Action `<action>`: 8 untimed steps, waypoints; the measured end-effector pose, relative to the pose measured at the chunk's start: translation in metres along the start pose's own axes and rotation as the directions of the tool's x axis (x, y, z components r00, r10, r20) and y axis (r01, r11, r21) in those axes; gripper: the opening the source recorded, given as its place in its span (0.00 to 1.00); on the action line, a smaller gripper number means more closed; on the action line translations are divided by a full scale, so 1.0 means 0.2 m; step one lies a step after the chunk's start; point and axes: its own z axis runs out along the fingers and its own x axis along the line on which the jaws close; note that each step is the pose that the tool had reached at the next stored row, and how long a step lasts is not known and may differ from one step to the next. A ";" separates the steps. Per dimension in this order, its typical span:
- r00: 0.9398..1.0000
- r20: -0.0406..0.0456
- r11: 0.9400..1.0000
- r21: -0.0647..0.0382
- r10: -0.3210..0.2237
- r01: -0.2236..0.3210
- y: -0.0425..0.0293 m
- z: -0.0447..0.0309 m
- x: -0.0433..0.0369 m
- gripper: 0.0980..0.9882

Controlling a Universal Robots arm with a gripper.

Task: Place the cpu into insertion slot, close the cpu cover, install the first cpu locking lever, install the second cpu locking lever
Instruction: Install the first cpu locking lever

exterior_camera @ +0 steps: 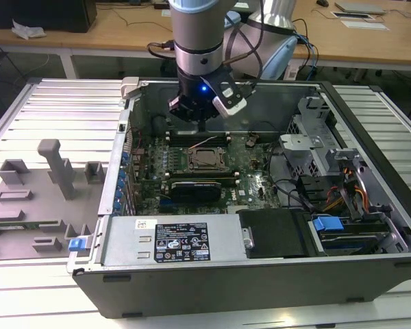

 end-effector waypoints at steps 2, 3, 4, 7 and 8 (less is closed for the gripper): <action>0.999 0.042 1.000 0.007 -0.011 0.010 0.001 0.002 0.012 0.01; 0.999 0.054 1.000 0.010 -0.009 0.008 0.001 0.007 0.013 0.01; 0.998 0.057 1.000 0.013 0.000 0.000 0.000 0.010 0.014 0.01; 0.997 0.065 0.999 0.017 0.034 -0.035 -0.004 0.024 0.016 0.01; 0.996 0.072 0.998 0.021 0.061 -0.062 -0.006 0.033 0.017 0.01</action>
